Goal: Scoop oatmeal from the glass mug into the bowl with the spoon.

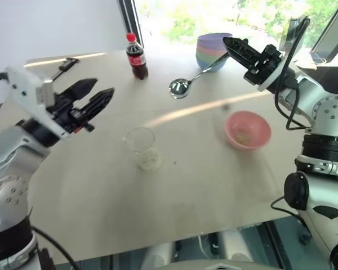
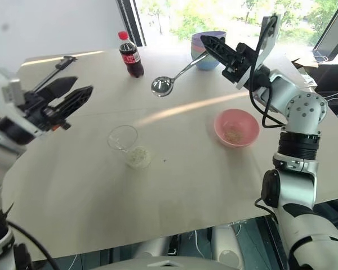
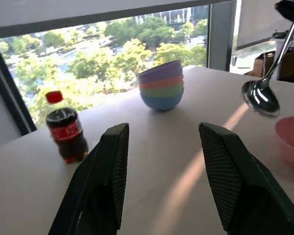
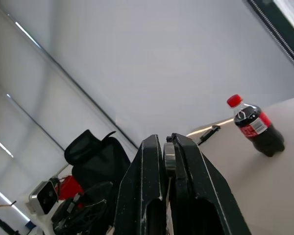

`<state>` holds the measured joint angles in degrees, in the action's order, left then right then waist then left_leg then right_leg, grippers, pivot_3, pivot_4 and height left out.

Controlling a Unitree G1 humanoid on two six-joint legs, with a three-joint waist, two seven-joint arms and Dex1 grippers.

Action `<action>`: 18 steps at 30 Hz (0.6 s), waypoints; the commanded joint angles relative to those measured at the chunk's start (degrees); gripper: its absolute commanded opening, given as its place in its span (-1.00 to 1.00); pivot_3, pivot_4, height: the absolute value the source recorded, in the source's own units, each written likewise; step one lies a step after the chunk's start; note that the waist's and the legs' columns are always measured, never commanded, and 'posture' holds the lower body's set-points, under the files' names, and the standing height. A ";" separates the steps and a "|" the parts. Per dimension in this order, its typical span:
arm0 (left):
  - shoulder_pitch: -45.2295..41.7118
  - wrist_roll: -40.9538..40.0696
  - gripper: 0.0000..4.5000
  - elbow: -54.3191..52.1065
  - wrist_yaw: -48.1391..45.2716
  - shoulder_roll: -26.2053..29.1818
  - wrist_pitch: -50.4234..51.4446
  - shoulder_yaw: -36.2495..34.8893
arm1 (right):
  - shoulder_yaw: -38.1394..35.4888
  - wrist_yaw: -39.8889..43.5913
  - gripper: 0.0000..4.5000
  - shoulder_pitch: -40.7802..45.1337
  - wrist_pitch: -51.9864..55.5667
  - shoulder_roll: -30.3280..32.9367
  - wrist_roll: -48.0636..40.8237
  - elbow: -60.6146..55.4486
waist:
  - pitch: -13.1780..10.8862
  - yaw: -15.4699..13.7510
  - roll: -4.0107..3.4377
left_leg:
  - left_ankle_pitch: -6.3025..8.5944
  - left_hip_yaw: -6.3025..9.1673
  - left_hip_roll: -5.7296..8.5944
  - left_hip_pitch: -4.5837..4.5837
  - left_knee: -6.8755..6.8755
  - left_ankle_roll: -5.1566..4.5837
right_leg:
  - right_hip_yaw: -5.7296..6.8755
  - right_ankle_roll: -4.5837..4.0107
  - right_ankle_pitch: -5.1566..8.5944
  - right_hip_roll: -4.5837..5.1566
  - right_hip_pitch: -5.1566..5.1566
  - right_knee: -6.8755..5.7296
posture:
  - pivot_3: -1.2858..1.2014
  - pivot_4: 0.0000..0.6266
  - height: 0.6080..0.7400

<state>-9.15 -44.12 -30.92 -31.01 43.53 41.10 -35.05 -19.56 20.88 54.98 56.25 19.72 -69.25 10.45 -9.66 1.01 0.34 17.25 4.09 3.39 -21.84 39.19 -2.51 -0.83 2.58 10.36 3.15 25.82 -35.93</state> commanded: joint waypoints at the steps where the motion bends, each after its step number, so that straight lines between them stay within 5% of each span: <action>1: 7.78 0.57 0.03 -3.46 -1.44 -0.71 -1.44 -3.45 | -1.62 0.88 -1.00 0.78 -1.36 0.72 0.46 -0.24 | 0.00 -0.05 0.00 | 0.00 -0.01 0.00 0.00 0.00 0.00 | -0.01 0.00 0.00 0.02 0.00 0.00 | 0.03 -0.52 1.00; 9: 23.49 5.87 0.03 -2.17 -7.58 -5.68 -11.38 -3.01 | -2.39 1.47 -1.00 0.03 -2.38 1.25 3.84 1.64 | 0.00 -0.31 -0.01 | 0.01 -0.02 -0.03 -0.01 -0.02 0.00 | -0.09 -0.02 0.00 0.12 -0.01 0.03 | 0.03 -0.52 1.00; 18: 17.54 11.82 0.03 11.59 -14.41 -5.80 -20.14 8.92 | -2.23 1.71 -1.00 1.60 -2.19 0.92 4.86 2.23 | 0.03 -0.21 -0.07 | 0.01 -0.01 -0.04 0.02 -0.02 -0.01 | 0.01 -0.14 -0.09 0.08 -0.03 0.00 | 0.03 -0.52 1.00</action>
<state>9.66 -33.91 -21.18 -43.98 37.19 24.28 -26.86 -20.78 21.93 54.49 54.71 20.33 -63.92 13.96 -9.63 0.80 0.27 17.26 4.06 3.33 -21.82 39.17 -2.52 -0.82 2.44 10.27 3.22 25.80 -35.92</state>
